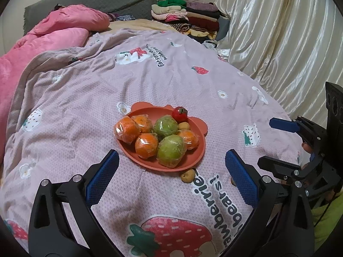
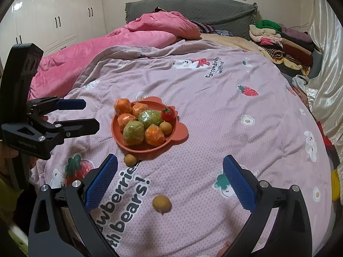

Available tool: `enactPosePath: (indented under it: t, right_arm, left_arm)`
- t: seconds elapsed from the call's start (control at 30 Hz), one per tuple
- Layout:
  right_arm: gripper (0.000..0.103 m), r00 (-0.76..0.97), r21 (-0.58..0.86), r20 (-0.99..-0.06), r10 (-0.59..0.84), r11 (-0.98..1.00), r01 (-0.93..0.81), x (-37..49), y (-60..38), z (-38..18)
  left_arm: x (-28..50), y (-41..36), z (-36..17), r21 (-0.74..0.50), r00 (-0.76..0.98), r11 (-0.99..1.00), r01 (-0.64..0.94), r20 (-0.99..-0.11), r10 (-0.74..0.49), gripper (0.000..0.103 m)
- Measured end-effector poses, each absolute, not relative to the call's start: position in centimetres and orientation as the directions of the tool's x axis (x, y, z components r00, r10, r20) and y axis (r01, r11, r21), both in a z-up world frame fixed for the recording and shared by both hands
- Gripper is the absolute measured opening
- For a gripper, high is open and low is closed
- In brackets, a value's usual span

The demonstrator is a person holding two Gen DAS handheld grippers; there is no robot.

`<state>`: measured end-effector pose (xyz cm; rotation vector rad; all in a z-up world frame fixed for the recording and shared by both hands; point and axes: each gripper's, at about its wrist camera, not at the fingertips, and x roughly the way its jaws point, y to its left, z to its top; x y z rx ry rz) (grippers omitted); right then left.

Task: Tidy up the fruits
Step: 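Withdraw both open tools from the plate toward the loose yellow fruits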

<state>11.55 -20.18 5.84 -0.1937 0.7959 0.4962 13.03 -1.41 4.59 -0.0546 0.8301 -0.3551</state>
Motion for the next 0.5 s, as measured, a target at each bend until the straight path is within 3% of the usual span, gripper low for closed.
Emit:
enactPosePath:
  t: [0.5]
  right_arm:
    - [0.098, 0.574, 0.012, -0.751, 0.327, 0.875, -0.483, 10.3, -20.8, 4.6]
  left_arm:
    - [11.1, -2.6, 3.3, -0.184, 0.588, 0.935, 0.304, -0.736, -0.336, 0.093]
